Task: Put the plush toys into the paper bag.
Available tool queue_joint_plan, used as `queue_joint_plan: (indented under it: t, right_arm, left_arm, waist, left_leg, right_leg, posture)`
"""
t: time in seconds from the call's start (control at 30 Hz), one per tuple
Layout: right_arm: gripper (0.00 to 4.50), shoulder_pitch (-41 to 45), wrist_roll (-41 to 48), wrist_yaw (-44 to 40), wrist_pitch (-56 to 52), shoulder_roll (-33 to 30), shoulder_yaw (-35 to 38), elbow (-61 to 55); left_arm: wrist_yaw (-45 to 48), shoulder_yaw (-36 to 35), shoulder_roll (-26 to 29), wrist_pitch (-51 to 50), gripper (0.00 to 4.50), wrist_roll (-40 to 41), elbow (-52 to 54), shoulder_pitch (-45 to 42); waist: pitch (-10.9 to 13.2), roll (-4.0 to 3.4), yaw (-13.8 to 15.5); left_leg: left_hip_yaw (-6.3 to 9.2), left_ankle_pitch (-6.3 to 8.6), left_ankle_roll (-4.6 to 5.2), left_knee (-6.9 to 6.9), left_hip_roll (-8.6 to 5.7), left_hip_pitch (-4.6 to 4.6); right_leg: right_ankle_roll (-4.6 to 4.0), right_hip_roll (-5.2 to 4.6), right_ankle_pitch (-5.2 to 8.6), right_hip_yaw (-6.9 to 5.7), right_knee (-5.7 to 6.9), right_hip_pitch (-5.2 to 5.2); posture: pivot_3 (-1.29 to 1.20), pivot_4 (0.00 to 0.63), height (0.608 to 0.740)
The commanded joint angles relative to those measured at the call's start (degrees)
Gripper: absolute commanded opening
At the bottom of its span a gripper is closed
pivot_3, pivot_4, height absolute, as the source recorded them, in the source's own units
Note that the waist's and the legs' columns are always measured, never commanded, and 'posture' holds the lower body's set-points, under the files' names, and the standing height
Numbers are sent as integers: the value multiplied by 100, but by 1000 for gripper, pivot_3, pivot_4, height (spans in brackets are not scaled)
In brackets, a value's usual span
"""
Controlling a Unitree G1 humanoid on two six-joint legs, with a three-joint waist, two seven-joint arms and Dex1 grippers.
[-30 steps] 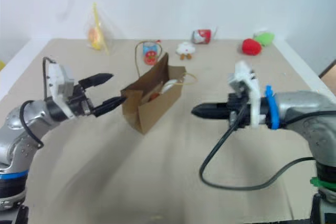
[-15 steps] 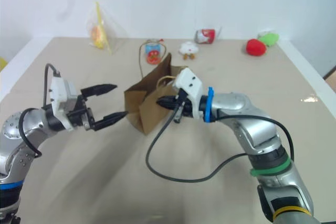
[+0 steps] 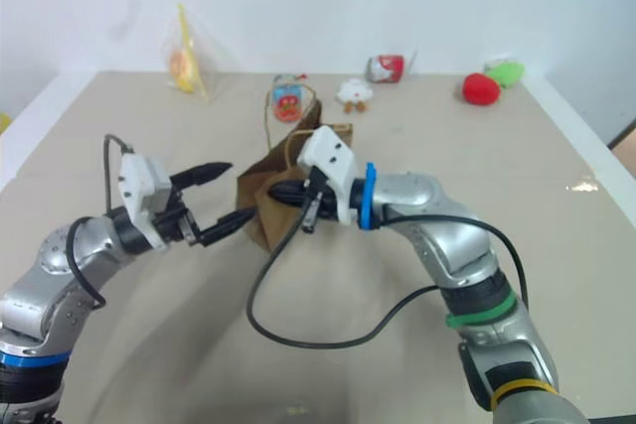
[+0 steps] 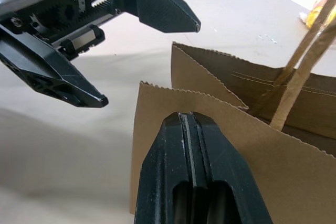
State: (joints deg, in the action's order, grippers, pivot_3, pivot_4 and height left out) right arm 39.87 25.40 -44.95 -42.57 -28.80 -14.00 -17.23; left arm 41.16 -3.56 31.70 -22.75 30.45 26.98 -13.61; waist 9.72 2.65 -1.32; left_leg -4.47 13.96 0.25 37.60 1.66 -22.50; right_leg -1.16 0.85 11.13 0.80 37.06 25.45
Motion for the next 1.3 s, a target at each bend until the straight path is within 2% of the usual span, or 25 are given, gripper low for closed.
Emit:
queue_joint_plan:
  t: [0.03, 0.5, 0.63, 0.7, 0.77, 0.83, 0.9, 0.93, 1.03, 1.07, 1.13, 1.2, 1.23, 1.3]
  right_arm:
    - [137, 164, -109, -27, 117, 42, 9, -39]
    - [137, 319, -364, -41, 107, 137, -2, 64]
    - [0, 339, -369, -66, 101, 104, 35, 84]
    - [0, 353, -371, -77, 103, 86, 70, 95]
    - [0, 362, -366, -70, 89, 92, 88, 74]
    - [0, 354, -350, -71, 71, 92, 95, 22]
    - [0, 331, -295, -95, 29, 50, 153, -44]
    - [0, 321, -264, -109, 7, 26, 190, -69]
    - [0, 287, 354, -249, -384, -109, 810, -211]
    - [504, 287, 665, -381, -557, -221, 1072, -287]
    - [948, 315, 1148, -565, -834, -419, 1444, -385]
    - [1781, 418, 1593, -653, -1112, -612, 1830, -366]
    - [2486, 536, 1887, -683, -1270, -730, 2137, -256]
    - [3198, 732, 2264, -771, -1487, -1015, 2600, 68]
  left_arm:
    - [-189, 54, -72, 96, 4500, -158, 192, 37]
    - [-832, 315, -667, 44, 4500, -656, -321, -265]
    - [-873, 340, -752, -24, 3561, -656, -413, -346]
    - [-812, 383, -750, -19, 2537, -679, -471, -364]
    - [-786, 384, -767, -18, 1723, -668, -526, -396]
    - [-775, 354, -776, -29, 1132, -633, -573, -452]
    - [-699, 331, -729, -7, 189, -624, -643, -502]
    - [-657, 321, -700, 5, 29, -625, -680, -519]
    - [-472, 230, -597, 88, 29, -611, -850, -587]
    - [-376, 201, -553, 115, 0, -582, -911, -620]
    - [-203, 159, -480, 168, 0, -525, -1003, -668]
    - [30, 97, -397, 249, 0, -443, -1114, -717]
    - [241, 14, -344, 283, 0, -306, -1193, -756]
    - [604, -155, -226, 334, 0, -51, -1368, -857]
  waist:
    - [0, 0, 0]
    - [-1, 1, 1]
    - [-1, 1, -1]
    - [-1, 1, -1]
    - [-1, 1, -1]
    - [-1, 1, 0]
    - [-1, 1, 0]
    - [-1, 1, 0]
    - [-1, 1, 4]
    - [-1, 1, 6]
    - [-1, 1, 8]
    - [-1, 1, 4]
    - [0, 0, -3]
    - [1, -1, -5]
  left_leg:
    - [0, 0, 0, 0, 0, 1]
    - [0, 0, 0, 0, 0, 0]
    - [0, 0, 0, 0, 0, 1]
    - [0, 0, 0, 0, 0, 1]
    - [1, 0, 0, 0, 0, 1]
    - [0, 0, 0, 0, 0, 1]
    - [0, 0, 0, 1, -1, 1]
    - [0, 0, 0, 1, -1, 1]
    - [1, 0, 0, 1, -1, 0]
    - [2, 0, 0, 1, -1, -2]
    - [1, 0, 0, 1, -2, -3]
    - [1, 0, 1, 1, -3, -3]
    - [1, 1, 1, 1, -3, -3]
    - [-1, 0, 1, 1, -2, 0]
  right_leg:
    - [0, 0, 0, 0, 0, 0]
    - [-1, 0, -1, 0, 2, 0]
    - [0, 0, -1, 1, 3, -1]
    - [0, 0, -1, 0, 3, -1]
    - [-1, 0, -1, 0, 2, -1]
    - [0, 0, -1, 0, 3, -1]
    - [0, 0, -1, 0, 3, -1]
    - [0, 0, -1, 0, 3, -1]
    - [0, 0, -1, 0, 2, -1]
    - [0, 0, -1, -1, 2, -1]
    - [0, -2, -1, -1, 0, -1]
    - [1, -3, -1, -1, -2, -2]
    - [0, -3, -1, -1, -2, -2]
    - [-2, 0, -2, 0, 0, -1]
  posture:
    - [0, 150, 740]
    - [0, 150, 740]
    - [0, 150, 740]
    - [0, 150, 740]
    - [0, 150, 740]
    - [0, 150, 740]
    - [0, 150, 740]
    - [0, 150, 740]
    - [0, 150, 740]
    - [0, 150, 740]
    - [0, 150, 740]
    - [0, 150, 740]
    - [0, 150, 740]
    - [0, 150, 740]
